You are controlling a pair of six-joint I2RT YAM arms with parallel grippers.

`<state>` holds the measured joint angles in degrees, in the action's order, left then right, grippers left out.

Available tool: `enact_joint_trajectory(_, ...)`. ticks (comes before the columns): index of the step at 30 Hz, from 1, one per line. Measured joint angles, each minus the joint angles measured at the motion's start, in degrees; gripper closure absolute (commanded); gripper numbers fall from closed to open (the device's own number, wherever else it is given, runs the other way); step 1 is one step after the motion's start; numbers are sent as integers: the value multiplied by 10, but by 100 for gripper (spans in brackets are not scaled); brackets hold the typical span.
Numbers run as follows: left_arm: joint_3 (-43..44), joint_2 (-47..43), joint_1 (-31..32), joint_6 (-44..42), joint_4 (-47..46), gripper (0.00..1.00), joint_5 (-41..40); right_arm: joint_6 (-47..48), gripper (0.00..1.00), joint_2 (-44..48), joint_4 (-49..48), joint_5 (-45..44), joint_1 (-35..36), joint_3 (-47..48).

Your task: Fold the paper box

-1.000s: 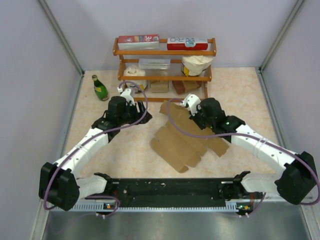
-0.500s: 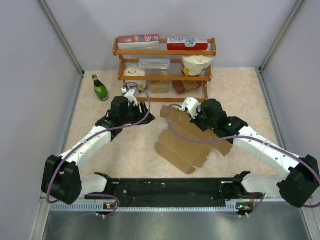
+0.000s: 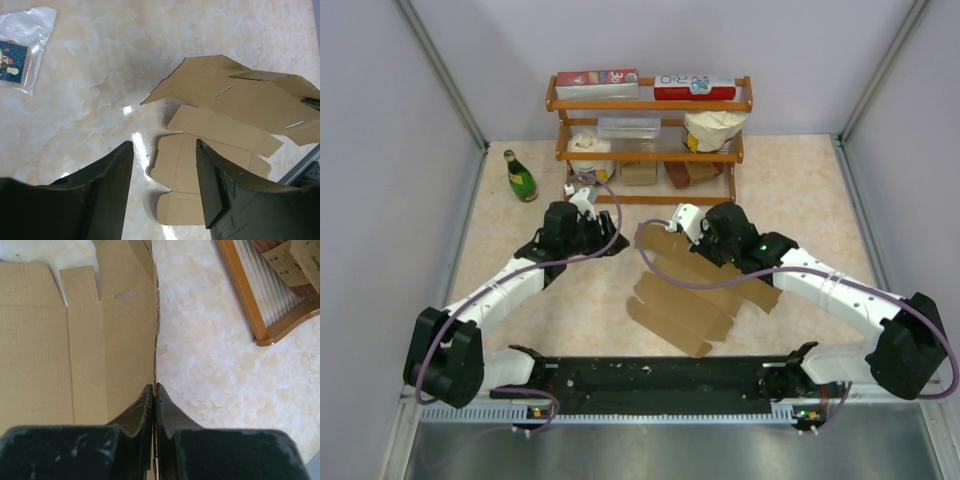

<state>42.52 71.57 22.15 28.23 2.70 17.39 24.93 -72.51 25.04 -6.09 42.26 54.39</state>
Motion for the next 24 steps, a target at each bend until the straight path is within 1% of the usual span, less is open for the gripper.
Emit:
enact_joint_trajectory(12, -16, 52, 0, 18, -54, 51, 20, -1, 100, 0, -32, -1, 0, -25)
enact_joint_trajectory(21, -16, 56, -1, 18, -62, 57, 23, -1, 100, 0, -67, -6, 0, -73)
enact_joint_trajectory(24, -16, 56, -1, 18, -62, 61, 23, -1, 100, 1, -73, -8, 0, -75)
